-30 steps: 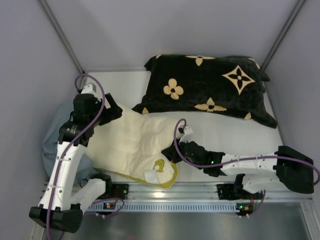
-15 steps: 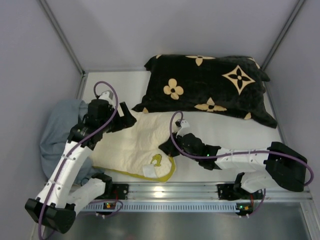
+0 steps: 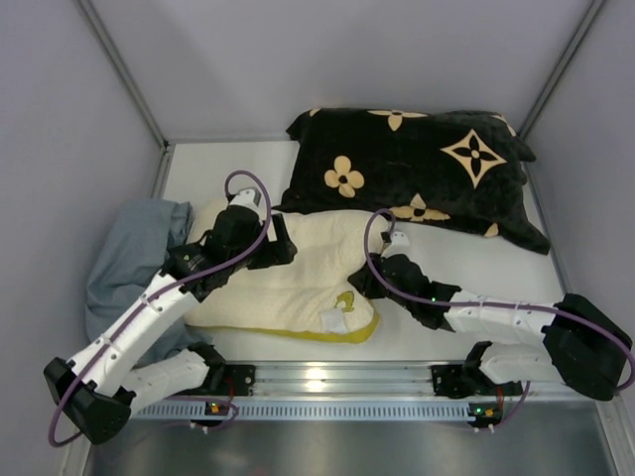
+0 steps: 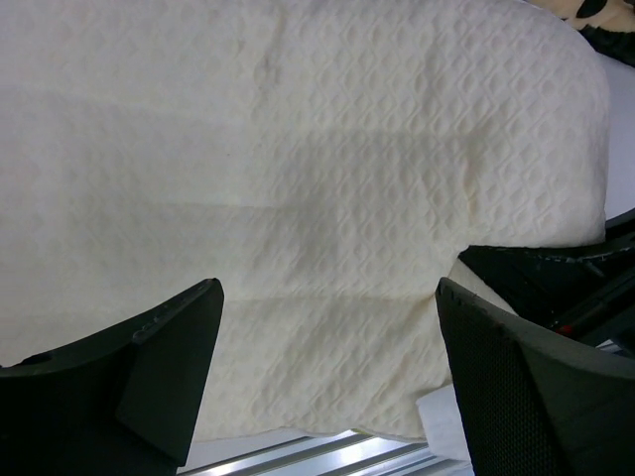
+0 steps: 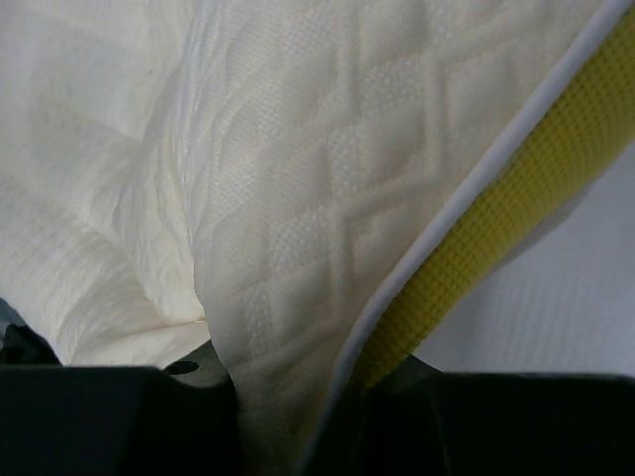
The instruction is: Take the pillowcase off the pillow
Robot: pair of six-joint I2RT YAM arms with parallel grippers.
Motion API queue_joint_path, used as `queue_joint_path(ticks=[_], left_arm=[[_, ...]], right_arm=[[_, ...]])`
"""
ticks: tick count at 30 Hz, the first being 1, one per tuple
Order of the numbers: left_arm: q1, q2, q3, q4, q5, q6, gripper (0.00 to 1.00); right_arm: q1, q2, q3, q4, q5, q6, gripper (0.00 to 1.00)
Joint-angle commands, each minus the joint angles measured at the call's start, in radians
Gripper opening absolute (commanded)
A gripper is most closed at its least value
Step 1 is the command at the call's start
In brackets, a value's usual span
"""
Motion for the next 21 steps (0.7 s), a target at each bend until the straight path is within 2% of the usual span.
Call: queue_joint_path(ticks=[1, 2, 4, 6, 9, 15, 21], left_arm=[[-0.023, -0.003, -0.029, 0.073, -0.041, -0.03, 0.91], [-0.027, -0.008, -0.035, 0.081, -0.036, -0.035, 0.91], [-0.035, -0.011, -0.044, 0.09, -0.03, -0.042, 0.91], [-0.044, -0.01, -0.05, 0.096, -0.03, -0.045, 0.91], [-0.064, -0.013, -0.055, 0.096, -0.035, -0.05, 0.91], [-0.078, -0.039, -0.075, 0.096, -0.03, -0.055, 0.92], [-0.079, -0.059, -0.077, 0.106, -0.013, -0.053, 0.94]], right_arm=[[-0.079, -0.058, -0.047, -0.113, 0.082, -0.061, 0.23], [-0.104, -0.07, -0.055, -0.113, 0.078, -0.068, 0.25], [-0.119, -0.068, -0.056, -0.115, 0.056, -0.099, 0.43], [-0.135, -0.052, -0.041, -0.121, 0.033, -0.114, 0.69], [-0.144, -0.016, 0.002, -0.17, 0.03, -0.142, 0.84], [-0.179, -0.054, 0.042, -0.322, 0.151, -0.145, 0.99], [-0.234, -0.26, 0.03, -0.434, 0.205, -0.164, 0.99]])
